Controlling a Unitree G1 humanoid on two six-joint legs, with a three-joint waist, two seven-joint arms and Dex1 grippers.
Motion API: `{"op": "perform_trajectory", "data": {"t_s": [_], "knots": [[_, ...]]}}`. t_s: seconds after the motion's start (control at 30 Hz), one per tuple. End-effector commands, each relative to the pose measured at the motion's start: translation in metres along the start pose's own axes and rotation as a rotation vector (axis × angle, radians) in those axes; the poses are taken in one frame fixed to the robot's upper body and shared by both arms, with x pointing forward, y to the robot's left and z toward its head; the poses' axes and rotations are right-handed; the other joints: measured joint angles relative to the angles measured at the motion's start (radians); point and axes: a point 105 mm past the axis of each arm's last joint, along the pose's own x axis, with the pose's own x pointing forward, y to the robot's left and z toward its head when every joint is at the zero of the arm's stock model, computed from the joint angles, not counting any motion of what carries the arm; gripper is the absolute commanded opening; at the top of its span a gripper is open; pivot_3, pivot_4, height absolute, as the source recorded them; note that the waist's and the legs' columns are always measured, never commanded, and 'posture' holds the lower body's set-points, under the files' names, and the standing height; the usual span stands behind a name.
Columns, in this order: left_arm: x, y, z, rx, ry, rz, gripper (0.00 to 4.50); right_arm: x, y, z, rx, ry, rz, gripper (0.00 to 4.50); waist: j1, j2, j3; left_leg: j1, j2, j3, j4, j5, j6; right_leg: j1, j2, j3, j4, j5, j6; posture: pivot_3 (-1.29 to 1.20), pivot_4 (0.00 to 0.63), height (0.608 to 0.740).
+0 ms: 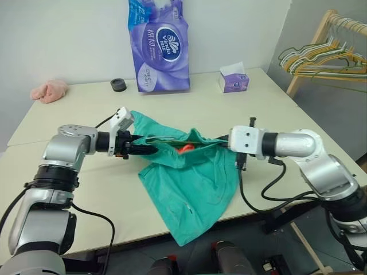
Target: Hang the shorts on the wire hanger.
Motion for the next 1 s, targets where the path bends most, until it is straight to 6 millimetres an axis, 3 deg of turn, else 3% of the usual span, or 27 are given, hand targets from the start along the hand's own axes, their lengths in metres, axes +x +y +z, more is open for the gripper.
{"op": "perform_trajectory", "data": {"t_s": [0.03,0.07,0.17,0.4,0.53,0.73,1.0], "knots": [[0.005,-0.008,0.013,0.049,-0.028,-0.021,2.07,0.001,-0.007,0.017,-0.045,-0.034,0.026,0.00,-0.001,0.000,0.000,0.000,0.000,0.000,0.000,0.000,0.000,0.000,0.000,0.000,0.000,0.000,0.000,-0.29,0.057,0.740],[0.007,-0.009,0.010,0.050,-0.023,-0.024,2.07,0.001,-0.008,0.019,-0.045,-0.037,0.028,0.00,-0.002,0.000,0.000,0.000,0.000,0.000,0.000,0.000,0.000,0.000,0.000,0.000,0.000,0.000,0.000,-0.29,0.057,0.740],[0.010,-0.012,0.006,0.050,-0.016,-0.029,2.07,-0.001,-0.013,0.021,-0.052,-0.038,0.007,0.86,-0.006,0.000,0.000,0.000,0.000,-0.001,0.000,0.000,0.000,0.000,-0.001,0.000,0.000,0.000,0.000,-0.28,0.056,0.740],[0.011,-0.012,0.000,0.040,-0.016,-0.016,2.07,-0.027,-0.008,0.023,0.041,-0.036,0.041,3.20,-0.012,0.000,0.000,-0.001,0.000,-0.003,0.000,0.000,0.000,0.000,-0.002,0.000,-0.001,0.000,0.000,-0.28,0.055,0.740],[0.013,-0.014,-0.001,0.038,-0.020,-0.017,2.07,-0.040,-0.007,0.006,0.105,0.036,0.034,3.25,-0.012,0.000,0.000,-0.002,0.000,-0.003,0.000,0.000,0.000,0.000,-0.002,-0.001,-0.001,0.000,0.000,-0.28,0.055,0.740],[0.016,-0.016,-0.001,0.043,-0.016,-0.031,2.07,-0.036,0.014,-0.046,0.098,0.199,0.025,3.25,-0.014,0.000,0.000,-0.002,0.000,-0.003,0.000,0.000,0.000,0.000,-0.002,0.000,-0.001,0.000,0.000,-0.29,0.057,0.740],[0.015,-0.015,-0.001,0.051,-0.012,-0.027,2.07,-0.032,0.017,-0.069,0.077,0.219,-0.042,3.25,-0.015,0.000,0.000,-0.002,0.000,-0.003,0.000,0.000,0.000,0.000,-0.002,-0.001,-0.001,0.000,0.000,-0.27,0.054,0.740]]}}
